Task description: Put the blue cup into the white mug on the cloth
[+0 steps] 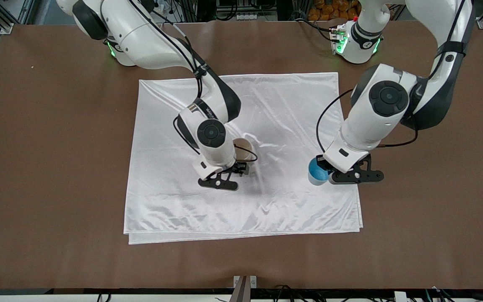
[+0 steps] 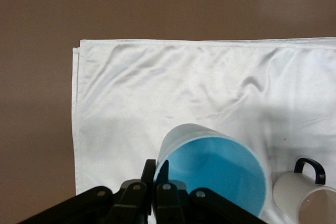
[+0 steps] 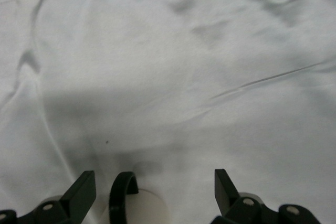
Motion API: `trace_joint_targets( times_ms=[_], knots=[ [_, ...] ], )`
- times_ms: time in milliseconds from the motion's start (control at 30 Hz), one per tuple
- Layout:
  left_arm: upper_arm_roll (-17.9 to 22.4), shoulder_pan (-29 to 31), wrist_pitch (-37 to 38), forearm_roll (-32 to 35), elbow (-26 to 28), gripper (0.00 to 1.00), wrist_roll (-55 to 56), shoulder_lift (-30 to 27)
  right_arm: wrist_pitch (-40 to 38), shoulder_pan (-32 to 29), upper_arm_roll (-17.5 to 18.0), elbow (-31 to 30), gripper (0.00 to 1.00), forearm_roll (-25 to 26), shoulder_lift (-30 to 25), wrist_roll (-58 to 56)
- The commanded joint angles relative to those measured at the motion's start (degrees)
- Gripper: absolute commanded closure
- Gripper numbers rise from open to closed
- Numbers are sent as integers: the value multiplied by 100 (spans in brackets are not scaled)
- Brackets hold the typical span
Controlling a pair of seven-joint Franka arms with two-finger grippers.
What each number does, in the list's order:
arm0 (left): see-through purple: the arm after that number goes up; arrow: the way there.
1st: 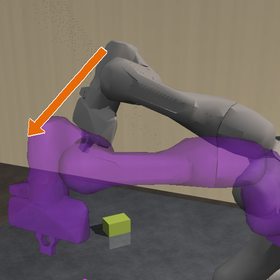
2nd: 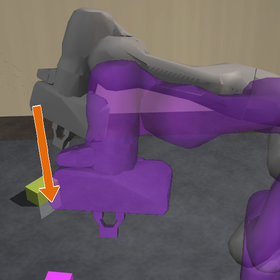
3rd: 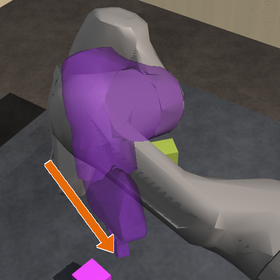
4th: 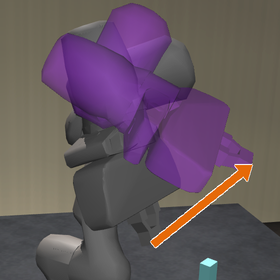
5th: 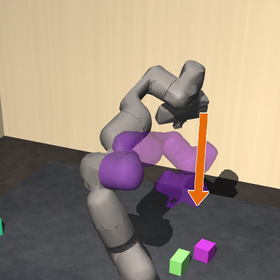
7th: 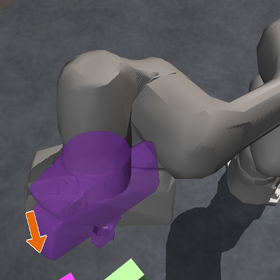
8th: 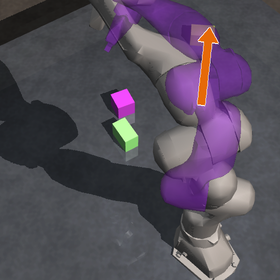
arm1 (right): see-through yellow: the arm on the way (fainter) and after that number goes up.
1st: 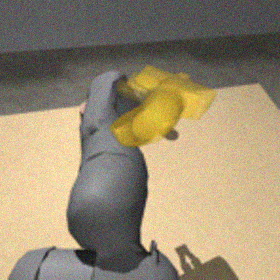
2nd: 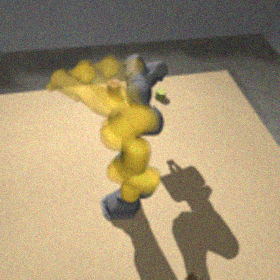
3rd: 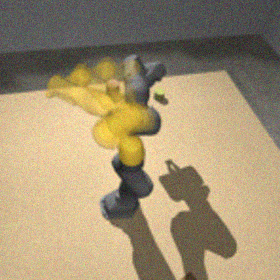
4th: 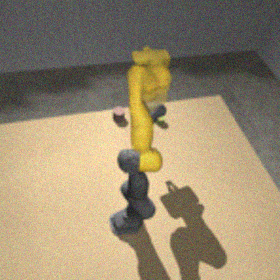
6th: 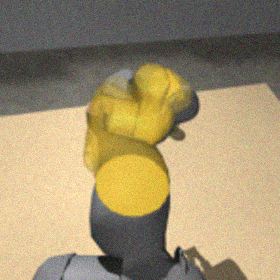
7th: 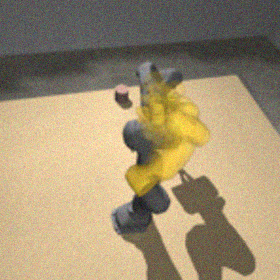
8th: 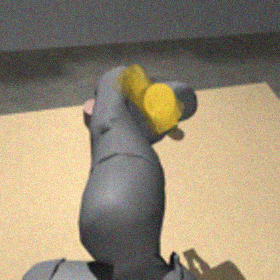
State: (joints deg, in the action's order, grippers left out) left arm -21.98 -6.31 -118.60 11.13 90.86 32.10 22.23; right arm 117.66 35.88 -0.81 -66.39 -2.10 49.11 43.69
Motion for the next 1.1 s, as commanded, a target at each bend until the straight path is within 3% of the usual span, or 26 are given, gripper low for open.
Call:
trace_joint_targets(
  times_ms=[0,233,600,1067],
  knots=[
    [36,-116,135,39,28,100,279,-131,-313,-484,37,-41,0,8,-218,-492],
    [-96,-160,136,39,28,100,569,-149,-717,-1047,37,-58,0,52,-429,-1169],
    [-632,-213,127,56,20,100,1298,-70,-1272,-1829,54,-164,0,447,-877,-2382],
    [-650,-792,101,47,20,100,1738,176,-1263,-2778,54,-559,0,456,-1368,-3796]
  ],
)
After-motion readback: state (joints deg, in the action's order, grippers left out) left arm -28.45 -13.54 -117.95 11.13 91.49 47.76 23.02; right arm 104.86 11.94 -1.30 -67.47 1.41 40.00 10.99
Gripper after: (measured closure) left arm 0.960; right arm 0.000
